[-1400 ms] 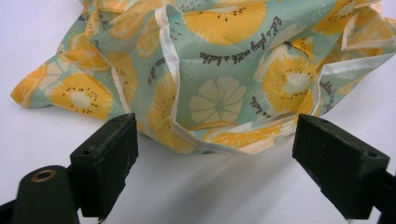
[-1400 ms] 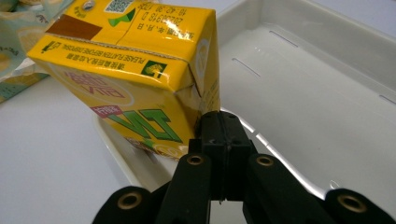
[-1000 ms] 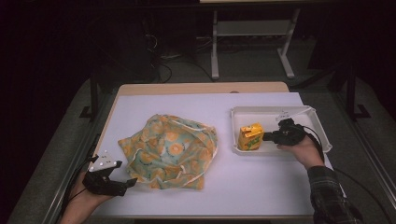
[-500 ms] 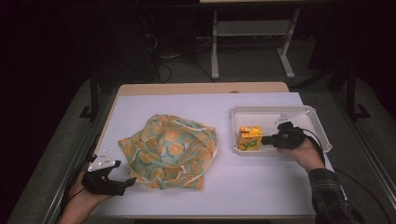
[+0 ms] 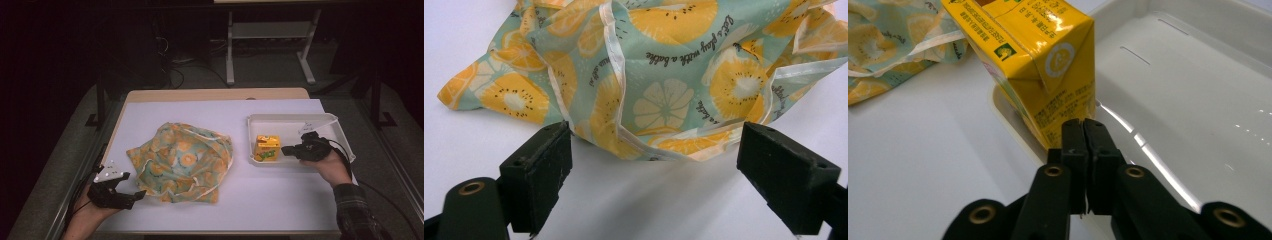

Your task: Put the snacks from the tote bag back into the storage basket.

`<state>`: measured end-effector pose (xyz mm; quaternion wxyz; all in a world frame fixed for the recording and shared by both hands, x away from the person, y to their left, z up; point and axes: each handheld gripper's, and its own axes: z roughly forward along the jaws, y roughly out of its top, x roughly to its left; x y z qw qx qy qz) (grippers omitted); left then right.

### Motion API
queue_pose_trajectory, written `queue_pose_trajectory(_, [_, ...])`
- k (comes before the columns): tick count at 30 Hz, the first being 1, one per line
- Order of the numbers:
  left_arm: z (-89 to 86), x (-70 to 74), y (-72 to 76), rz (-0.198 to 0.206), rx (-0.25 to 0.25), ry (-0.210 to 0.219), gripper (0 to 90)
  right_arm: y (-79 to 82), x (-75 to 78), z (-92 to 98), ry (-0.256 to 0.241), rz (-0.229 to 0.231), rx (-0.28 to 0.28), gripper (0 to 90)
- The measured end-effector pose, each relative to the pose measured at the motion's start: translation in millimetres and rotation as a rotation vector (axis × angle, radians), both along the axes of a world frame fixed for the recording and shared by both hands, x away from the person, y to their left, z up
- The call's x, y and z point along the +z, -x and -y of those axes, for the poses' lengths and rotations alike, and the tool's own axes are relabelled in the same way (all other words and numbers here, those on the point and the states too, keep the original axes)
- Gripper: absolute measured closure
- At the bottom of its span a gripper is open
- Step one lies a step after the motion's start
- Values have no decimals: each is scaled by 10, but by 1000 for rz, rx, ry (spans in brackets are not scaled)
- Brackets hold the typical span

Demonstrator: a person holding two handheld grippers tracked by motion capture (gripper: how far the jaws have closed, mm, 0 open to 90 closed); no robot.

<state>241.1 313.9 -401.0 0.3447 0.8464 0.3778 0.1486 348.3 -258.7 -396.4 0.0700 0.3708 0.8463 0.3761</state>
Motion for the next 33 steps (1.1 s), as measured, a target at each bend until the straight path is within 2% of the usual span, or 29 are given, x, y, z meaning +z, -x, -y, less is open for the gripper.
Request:
queue_pose_trajectory(6, [10,-7,-14,1,-10,-7,140,124,36,82,-4,9,-62,723])
queue_pose_trajectory(9, [19,-9,-16,2,-19,-13,140,192,44,94,-2,10,-84,626])
queue_pose_trajectory(15, [41,-8,-17,9,-31,-20,139,327,36,62,6,29,-121,377])
queue_pose_trajectory(18, [51,-12,-20,6,-32,-19,139,375,15,26,-1,29,-134,299])
queue_pose_trajectory(21, [60,-16,-23,3,-31,-16,139,431,-15,-22,6,20,-145,263])
queue_pose_trajectory(29, [85,-18,-15,6,-46,-10,139,607,-39,-101,13,50,-166,190])
queue_pose_trajectory(33, [106,-21,-6,4,-50,-8,139,717,-75,-161,35,66,-165,154])
